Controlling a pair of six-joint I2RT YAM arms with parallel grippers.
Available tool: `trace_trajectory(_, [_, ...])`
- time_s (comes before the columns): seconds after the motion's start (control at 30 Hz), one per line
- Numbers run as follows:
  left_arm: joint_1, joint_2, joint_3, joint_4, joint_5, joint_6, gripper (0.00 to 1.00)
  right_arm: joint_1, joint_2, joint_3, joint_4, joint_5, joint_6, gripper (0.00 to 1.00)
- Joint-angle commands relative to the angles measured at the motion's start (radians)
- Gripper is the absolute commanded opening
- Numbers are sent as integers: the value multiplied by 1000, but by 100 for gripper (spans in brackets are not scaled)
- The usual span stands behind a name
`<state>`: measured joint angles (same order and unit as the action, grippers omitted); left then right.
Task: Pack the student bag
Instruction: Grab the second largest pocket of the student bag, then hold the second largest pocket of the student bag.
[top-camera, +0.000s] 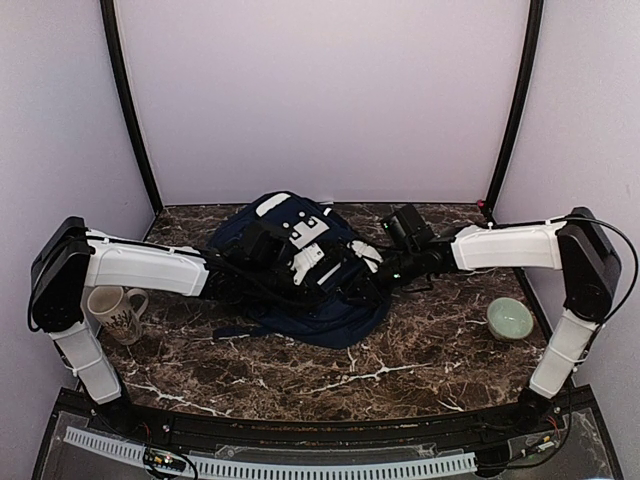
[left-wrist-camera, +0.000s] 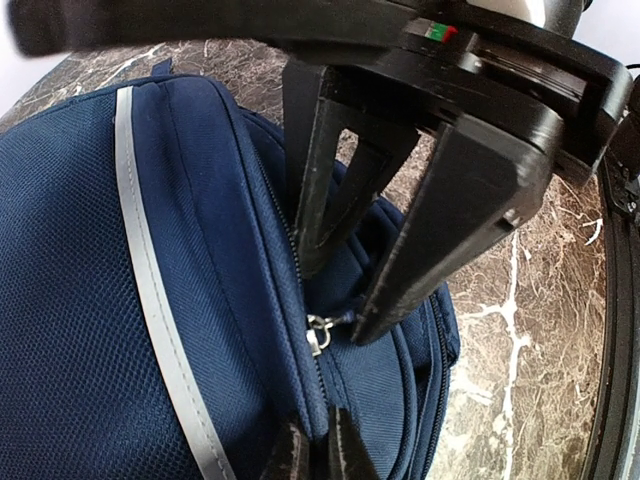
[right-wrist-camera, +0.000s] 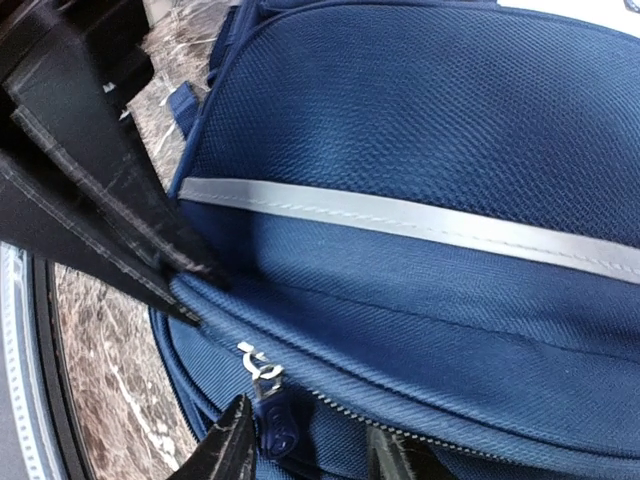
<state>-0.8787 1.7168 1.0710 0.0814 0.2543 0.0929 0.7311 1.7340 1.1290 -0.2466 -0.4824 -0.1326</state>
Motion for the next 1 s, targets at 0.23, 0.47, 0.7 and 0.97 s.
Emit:
trace_trajectory(0.23, [-14, -101, 10, 110, 92, 26, 0, 2, -47, -22, 0, 68, -28, 5])
trace_trajectory(0.47, [-17, -93, 21, 30, 86, 80, 0, -74, -101, -66, -49, 66, -69, 0])
trace_trajectory(0.7, [-87, -142, -5, -99, -60, 134, 0, -154, -133, -93, -65, 86, -124, 0])
trace_trajectory(0.97, [-101, -306, -149, -324, -348, 143, 0, -102, -159, -70, -99, -23, -200, 0])
